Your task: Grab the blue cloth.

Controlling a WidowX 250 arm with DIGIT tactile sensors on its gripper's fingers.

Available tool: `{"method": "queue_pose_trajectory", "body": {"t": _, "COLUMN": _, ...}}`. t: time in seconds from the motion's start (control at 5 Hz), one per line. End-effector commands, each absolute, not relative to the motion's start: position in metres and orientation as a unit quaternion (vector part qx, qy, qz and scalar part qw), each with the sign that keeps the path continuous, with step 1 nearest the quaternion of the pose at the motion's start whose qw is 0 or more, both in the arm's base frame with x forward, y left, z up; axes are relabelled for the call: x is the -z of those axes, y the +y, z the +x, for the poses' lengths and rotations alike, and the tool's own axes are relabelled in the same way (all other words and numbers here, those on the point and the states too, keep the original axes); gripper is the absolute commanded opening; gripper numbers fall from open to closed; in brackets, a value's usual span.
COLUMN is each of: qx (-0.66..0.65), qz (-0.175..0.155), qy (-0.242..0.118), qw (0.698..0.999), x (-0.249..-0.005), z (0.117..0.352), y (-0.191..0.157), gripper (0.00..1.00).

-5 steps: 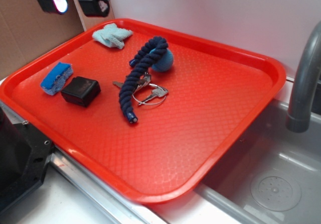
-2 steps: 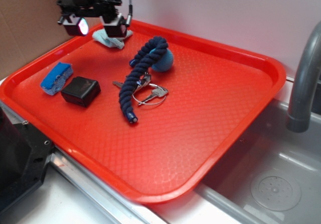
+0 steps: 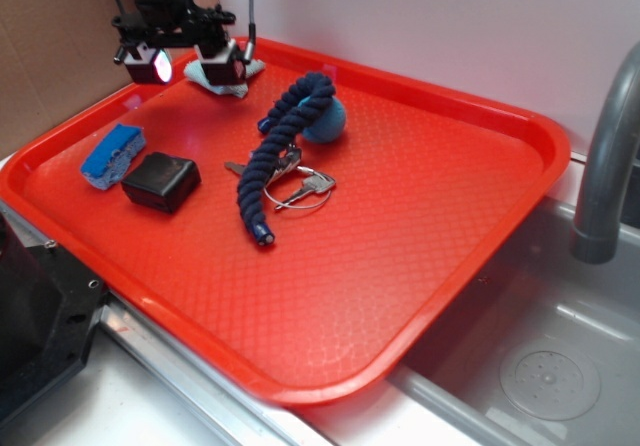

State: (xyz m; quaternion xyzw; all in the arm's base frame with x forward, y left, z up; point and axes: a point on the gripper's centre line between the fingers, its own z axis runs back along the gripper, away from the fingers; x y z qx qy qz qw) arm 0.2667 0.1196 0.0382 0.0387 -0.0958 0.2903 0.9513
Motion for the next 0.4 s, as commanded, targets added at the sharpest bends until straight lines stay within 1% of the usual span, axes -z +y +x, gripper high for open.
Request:
{"method": "queue_pose_trajectory", "body": {"t": 0.0, "qx": -0.292, "qz": 0.028, "qy": -0.098, "qw": 0.951, "x": -0.032, "z": 0.300, "y": 0.137, "gripper": 1.00}}
{"method": "queue_pose_trajectory", "body": {"t": 0.2, "qx": -0.290, "qz": 0.037, "qy": -0.092, "qw": 0.952, "x": -0.026, "z": 0.316, "y": 0.132, "gripper": 1.00}}
